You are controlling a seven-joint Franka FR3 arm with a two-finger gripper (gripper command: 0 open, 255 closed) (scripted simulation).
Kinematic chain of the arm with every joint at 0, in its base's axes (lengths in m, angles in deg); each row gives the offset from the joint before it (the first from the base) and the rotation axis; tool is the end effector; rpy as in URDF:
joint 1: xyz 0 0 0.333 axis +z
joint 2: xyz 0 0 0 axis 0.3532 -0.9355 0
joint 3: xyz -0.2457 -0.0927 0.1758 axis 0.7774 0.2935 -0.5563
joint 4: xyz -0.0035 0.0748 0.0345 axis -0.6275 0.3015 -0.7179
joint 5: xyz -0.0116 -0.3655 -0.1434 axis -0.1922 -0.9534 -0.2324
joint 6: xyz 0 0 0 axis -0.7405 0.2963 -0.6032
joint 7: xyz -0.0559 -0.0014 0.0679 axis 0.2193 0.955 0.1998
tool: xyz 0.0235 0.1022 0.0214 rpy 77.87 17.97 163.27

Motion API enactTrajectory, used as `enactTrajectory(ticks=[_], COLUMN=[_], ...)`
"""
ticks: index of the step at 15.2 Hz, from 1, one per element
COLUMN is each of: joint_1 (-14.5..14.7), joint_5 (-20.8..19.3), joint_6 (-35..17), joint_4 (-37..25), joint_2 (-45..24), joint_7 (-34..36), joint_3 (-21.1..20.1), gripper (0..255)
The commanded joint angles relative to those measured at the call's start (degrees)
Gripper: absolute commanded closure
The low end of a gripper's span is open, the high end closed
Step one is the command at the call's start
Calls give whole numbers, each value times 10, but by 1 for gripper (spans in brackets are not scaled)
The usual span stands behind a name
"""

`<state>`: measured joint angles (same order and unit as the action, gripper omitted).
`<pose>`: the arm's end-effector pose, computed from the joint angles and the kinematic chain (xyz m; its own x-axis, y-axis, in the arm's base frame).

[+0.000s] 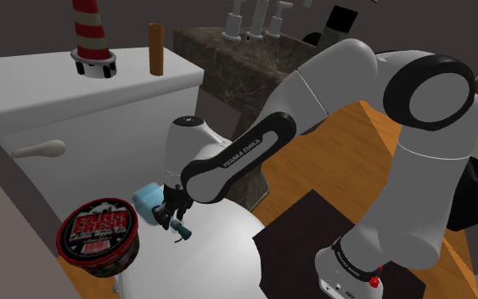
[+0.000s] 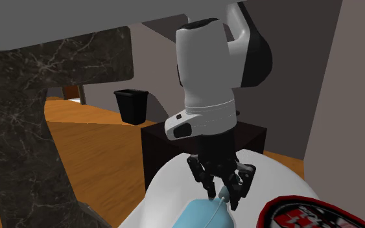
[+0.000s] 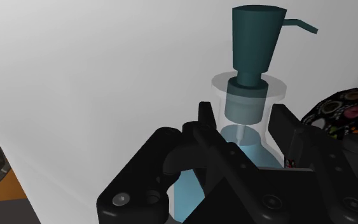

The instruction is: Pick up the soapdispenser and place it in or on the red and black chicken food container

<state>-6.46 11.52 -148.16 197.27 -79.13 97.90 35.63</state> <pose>0.4407 0.3498 0.2208 0.9871 0.1322 -0.0905 0.1169 -0.9806 -0.1571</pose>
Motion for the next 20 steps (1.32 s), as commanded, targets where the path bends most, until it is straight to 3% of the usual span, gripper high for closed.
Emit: enactTrajectory(ticks=[1, 8, 20], joint_1=[0, 0, -18], joint_5=[0, 0, 33], joint_6=[0, 0, 79], joint_4=[0, 0, -8], joint_2=[0, 0, 76], joint_7=[0, 0, -11], joint_3=[0, 0, -20], gripper=[255, 255, 255])
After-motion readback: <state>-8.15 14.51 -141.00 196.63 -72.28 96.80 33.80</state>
